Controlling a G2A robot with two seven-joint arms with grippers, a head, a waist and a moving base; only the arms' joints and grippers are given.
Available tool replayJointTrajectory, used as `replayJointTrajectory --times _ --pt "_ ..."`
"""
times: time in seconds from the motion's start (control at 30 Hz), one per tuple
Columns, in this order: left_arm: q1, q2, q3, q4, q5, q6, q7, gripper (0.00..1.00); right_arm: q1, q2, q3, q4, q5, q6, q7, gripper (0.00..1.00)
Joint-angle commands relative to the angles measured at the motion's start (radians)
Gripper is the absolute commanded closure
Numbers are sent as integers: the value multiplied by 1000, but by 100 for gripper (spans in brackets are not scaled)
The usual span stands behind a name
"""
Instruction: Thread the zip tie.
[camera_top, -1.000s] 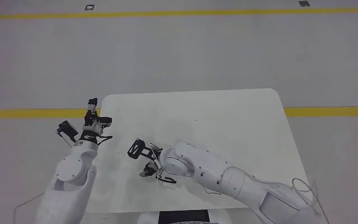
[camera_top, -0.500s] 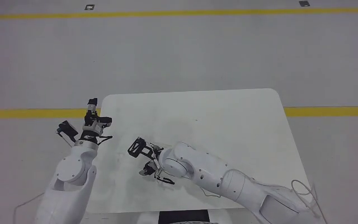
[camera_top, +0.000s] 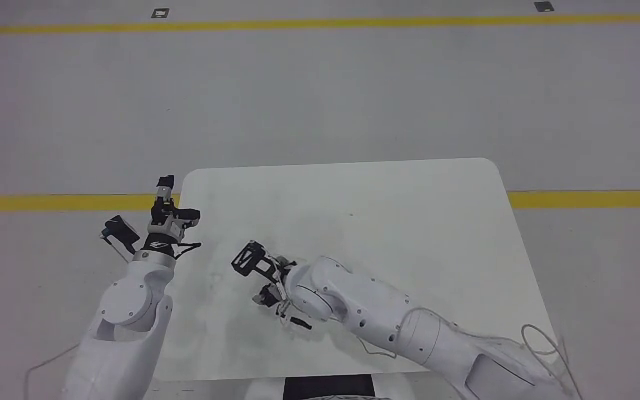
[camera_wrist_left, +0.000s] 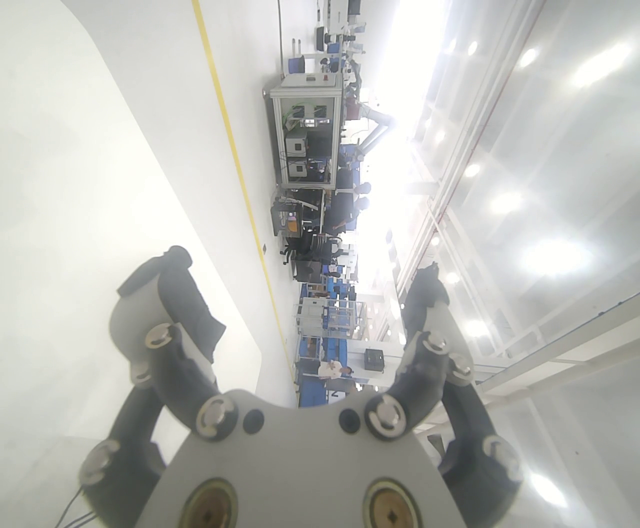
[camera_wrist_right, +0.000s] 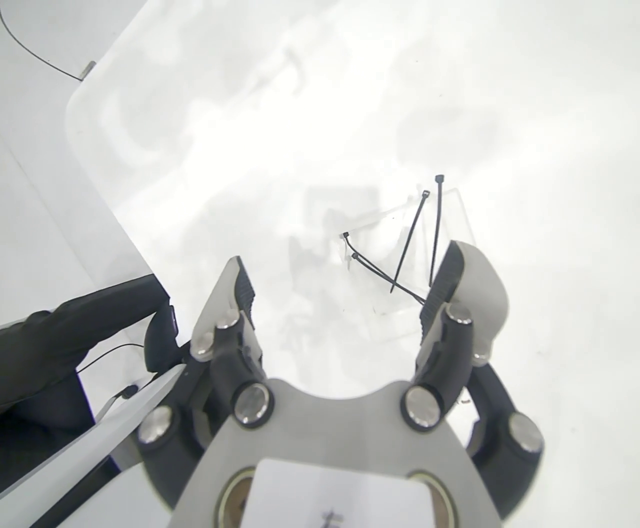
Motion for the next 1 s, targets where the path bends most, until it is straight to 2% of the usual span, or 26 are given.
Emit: replayJointTrajectory --times 0.0,0.47,0.6,0.97 --pt "0 0 0 0 0 0 0 0 -6 1 5 -6 -11 2 7 79" --pt "0 0 0 0 0 0 0 0 -17 -19 19 55 -64 10 -16 82" --pt "0 0 0 0 0 0 0 0 -14 -35 7 84 -97 38 -27 81" --pt "0 0 0 0 0 0 0 0 1 -81 -6 181 -116 63 -60 84"
